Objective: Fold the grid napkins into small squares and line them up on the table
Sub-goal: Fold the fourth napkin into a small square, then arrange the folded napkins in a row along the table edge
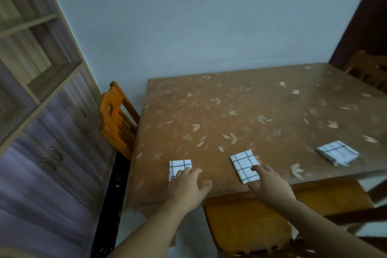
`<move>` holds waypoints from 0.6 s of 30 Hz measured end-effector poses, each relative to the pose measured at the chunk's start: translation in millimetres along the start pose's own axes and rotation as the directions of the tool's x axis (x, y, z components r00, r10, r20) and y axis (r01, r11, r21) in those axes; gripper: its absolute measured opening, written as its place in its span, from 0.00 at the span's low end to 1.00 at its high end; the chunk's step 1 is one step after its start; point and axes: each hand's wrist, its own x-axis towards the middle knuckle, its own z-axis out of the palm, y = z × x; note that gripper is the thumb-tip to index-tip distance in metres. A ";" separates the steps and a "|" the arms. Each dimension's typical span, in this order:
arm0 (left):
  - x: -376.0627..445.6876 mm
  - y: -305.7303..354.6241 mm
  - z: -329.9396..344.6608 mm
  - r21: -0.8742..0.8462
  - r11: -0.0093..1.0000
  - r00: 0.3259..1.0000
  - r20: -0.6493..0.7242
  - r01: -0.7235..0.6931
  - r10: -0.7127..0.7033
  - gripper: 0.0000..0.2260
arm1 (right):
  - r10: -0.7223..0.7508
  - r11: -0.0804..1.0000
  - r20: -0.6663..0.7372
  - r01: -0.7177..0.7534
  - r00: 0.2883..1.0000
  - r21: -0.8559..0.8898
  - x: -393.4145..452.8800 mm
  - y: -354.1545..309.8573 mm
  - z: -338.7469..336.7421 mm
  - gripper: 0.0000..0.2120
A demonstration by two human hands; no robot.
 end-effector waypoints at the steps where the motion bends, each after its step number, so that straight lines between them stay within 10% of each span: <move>1: -0.6 18.6 3.4 0.025 0.999 1.000 0.008 -0.021 0.021 0.22 | -0.024 0.998 -0.017 0.023 1.000 -0.051 -5.6 20.4 -12.4 0.22; 18: 25.2 394.4 100.5 0.004 0.954 0.954 0.012 -0.299 0.299 0.21 | 0.160 0.980 -0.252 -0.185 0.954 -0.077 -69.4 383.5 -203.6 0.20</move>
